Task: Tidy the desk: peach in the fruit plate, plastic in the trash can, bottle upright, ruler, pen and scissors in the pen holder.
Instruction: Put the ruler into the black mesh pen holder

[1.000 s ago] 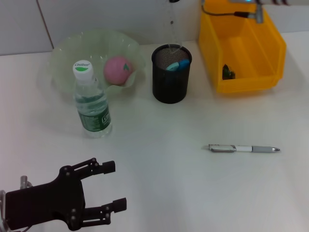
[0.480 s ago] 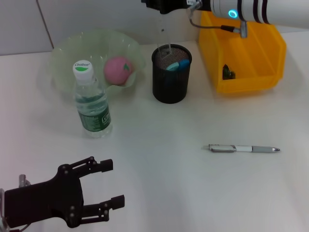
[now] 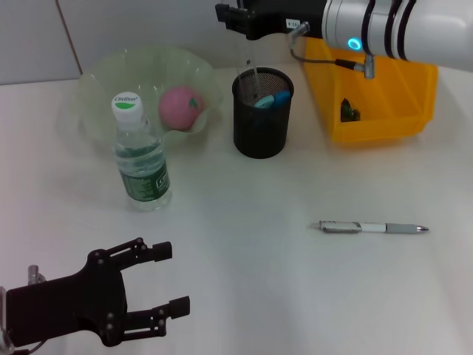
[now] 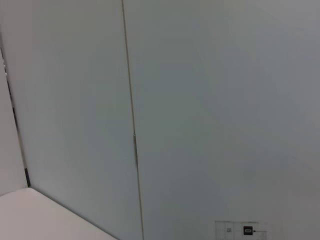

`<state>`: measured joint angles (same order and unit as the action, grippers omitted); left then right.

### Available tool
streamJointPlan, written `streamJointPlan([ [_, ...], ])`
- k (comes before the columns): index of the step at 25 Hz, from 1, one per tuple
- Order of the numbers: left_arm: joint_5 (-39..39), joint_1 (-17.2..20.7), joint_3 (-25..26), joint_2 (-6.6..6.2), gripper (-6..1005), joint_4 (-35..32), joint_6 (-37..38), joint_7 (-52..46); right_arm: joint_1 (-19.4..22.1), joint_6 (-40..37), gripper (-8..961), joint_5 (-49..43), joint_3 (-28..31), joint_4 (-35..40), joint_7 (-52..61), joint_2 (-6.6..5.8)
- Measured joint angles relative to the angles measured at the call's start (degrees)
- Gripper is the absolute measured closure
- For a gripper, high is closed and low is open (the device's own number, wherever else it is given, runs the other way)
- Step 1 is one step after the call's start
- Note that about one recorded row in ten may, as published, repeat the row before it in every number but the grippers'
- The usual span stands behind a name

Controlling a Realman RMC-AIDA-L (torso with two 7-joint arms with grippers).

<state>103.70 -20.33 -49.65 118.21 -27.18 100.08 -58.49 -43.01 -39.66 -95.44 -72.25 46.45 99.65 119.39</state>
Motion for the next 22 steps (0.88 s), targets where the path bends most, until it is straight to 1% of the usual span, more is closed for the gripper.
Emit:
streamJointPlan([
  [16,0.01,0.21,0.09,-0.06,159,-0.15,0.42,-0.11,0.84,1.37,571,0.32,0.0,-2.1,-2.2,0.12],
  [20,0.01,0.21,0.2,-0.15,159,-0.29,0.46,-0.13,1.74,0.99,572,0.35,0.0,-2.07,-2.59,0.13],
  [22,0.02,0.2,0.24,-0.16,159,-0.33,0.46,-0.13,2.03,0.88,523,0.35,0.0,-1.81,-2.59,0.15],
])
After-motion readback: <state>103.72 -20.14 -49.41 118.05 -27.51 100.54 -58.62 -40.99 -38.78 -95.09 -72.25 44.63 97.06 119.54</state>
